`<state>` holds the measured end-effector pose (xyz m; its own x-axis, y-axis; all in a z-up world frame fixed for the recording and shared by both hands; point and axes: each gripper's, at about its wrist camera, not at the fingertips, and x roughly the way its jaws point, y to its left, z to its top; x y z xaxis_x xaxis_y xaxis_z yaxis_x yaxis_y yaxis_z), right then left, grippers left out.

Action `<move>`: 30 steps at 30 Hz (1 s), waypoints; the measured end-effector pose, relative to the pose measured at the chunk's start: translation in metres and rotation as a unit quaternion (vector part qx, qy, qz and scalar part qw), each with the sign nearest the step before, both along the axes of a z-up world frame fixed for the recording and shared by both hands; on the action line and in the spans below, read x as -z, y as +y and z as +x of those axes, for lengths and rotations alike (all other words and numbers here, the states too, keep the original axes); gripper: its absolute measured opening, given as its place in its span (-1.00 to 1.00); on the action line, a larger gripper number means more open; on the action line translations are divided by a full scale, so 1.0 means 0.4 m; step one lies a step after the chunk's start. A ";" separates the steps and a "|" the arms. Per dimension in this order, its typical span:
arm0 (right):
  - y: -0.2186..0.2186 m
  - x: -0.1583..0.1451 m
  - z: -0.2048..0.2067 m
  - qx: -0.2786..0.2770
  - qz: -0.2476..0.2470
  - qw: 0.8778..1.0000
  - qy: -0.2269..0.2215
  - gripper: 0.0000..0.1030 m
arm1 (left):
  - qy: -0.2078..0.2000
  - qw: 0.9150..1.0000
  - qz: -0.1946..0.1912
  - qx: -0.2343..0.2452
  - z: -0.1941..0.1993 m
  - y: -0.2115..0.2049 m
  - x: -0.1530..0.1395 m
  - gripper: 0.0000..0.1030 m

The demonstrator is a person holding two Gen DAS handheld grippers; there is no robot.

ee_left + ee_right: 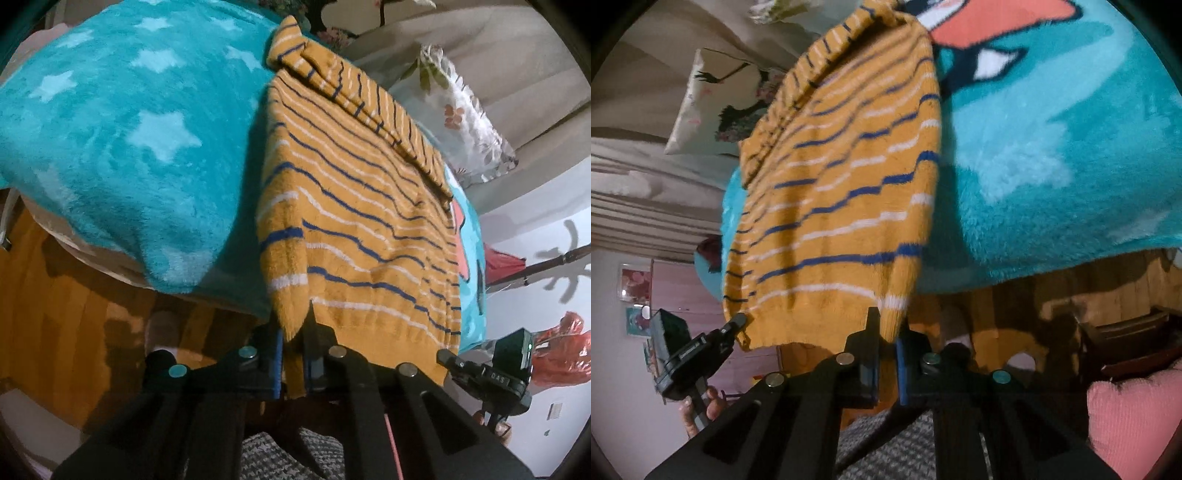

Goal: Fold small clothes

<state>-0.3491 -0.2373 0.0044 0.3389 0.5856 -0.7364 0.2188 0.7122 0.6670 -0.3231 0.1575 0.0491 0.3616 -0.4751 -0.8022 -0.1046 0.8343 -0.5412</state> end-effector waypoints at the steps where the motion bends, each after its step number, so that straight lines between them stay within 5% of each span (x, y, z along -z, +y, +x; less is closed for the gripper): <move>1: -0.005 -0.017 -0.010 0.001 0.002 1.000 -0.004 -0.85 | -0.001 1.000 -0.003 -0.002 -0.001 0.003 -0.005 -0.85; 8: -0.004 -0.128 -0.011 0.003 0.016 0.999 -0.039 -0.85 | -0.033 0.999 -0.026 0.000 0.016 0.013 -0.090 -0.85; 13: -0.003 -0.218 0.075 0.003 0.022 0.997 -0.075 -0.86 | -0.068 0.997 -0.031 0.008 0.116 0.013 -0.168 -0.85; 22: 0.003 -0.320 0.444 0.041 -0.005 0.993 -0.112 -0.86 | -0.110 0.993 -0.017 0.032 0.501 -0.027 -0.206 -0.85; 30: 0.016 -0.270 0.774 0.076 -0.043 0.992 -0.088 -0.86 | -0.085 0.995 0.017 0.041 0.867 -0.062 -0.118 -0.85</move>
<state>-0.0395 -0.2309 0.1122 0.5463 0.4546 -0.7034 0.2138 0.7363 0.6420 0.0236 0.1328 0.0962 0.4542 -0.4816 -0.7495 0.0546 0.8547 -0.5162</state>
